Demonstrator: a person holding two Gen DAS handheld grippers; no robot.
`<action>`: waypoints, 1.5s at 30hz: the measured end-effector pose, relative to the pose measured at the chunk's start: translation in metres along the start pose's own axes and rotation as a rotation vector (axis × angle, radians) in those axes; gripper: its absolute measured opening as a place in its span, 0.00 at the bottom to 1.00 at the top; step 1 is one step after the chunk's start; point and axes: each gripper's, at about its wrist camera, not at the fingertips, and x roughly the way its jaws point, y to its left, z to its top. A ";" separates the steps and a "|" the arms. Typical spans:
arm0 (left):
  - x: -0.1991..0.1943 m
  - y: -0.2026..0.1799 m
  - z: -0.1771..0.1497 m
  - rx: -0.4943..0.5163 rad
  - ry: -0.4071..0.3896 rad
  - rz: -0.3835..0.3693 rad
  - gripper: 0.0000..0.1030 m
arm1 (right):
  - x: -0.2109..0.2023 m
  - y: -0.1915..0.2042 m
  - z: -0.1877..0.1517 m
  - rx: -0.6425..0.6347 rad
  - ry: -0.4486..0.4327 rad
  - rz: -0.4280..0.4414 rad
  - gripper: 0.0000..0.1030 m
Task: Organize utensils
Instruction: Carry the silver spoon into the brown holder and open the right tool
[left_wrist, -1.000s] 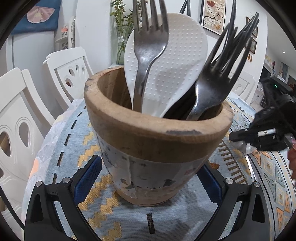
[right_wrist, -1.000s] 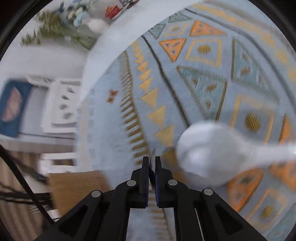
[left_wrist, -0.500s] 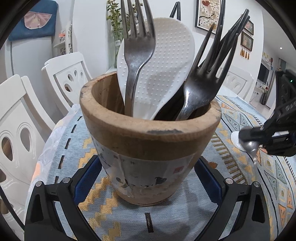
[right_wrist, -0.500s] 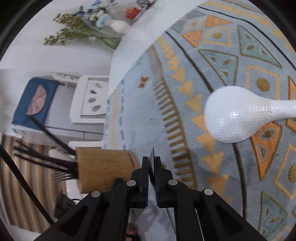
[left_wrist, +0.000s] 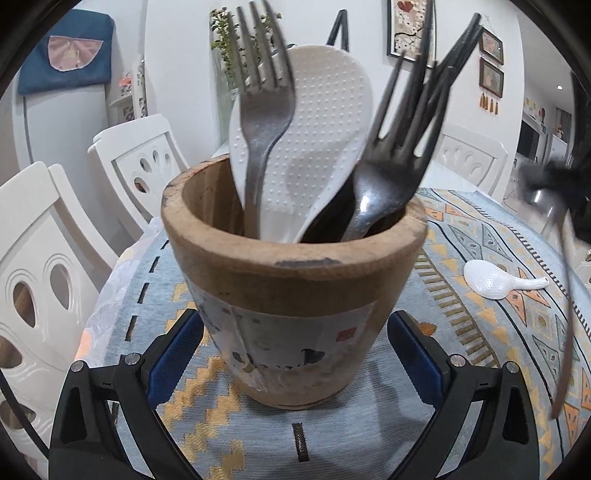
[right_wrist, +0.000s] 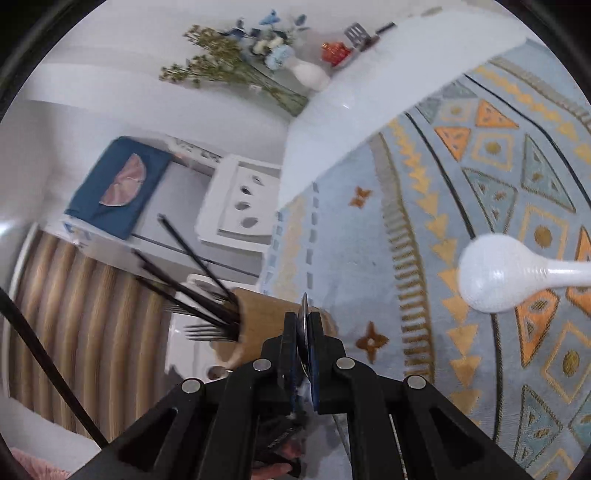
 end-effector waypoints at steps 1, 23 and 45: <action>0.000 0.001 0.000 -0.006 0.002 0.001 0.98 | -0.004 0.008 0.003 -0.017 -0.013 0.017 0.05; 0.000 -0.002 0.000 0.012 0.001 -0.014 0.98 | 0.049 0.216 0.054 -0.478 -0.047 0.292 0.04; 0.000 0.003 0.001 -0.006 -0.008 -0.041 0.98 | 0.140 0.173 0.023 -0.496 0.035 0.236 0.06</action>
